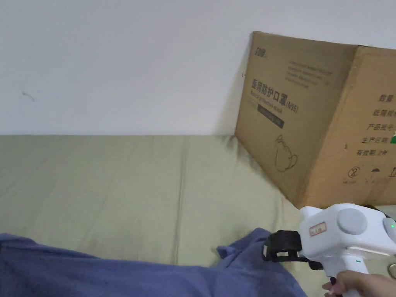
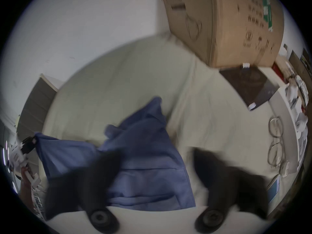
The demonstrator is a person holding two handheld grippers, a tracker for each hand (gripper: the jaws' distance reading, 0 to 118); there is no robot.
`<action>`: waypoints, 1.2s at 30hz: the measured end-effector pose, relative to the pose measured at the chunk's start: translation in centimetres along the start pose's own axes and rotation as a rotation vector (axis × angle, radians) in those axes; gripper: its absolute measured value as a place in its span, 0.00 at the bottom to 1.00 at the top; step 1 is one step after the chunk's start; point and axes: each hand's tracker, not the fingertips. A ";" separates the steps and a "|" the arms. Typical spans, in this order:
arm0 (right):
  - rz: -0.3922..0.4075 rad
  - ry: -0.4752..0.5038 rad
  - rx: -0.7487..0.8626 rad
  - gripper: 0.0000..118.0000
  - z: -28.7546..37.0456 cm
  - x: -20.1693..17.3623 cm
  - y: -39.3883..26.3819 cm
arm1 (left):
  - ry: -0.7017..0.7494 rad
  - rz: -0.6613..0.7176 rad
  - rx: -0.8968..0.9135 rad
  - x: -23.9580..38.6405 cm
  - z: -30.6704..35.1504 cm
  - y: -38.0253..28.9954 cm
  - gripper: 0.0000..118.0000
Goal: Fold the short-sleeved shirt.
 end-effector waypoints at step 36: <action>0.176 0.032 0.657 0.01 30.1 -8.2 4.8 | 0.042 0.043 0.313 -2.0 17.6 12.9 0.03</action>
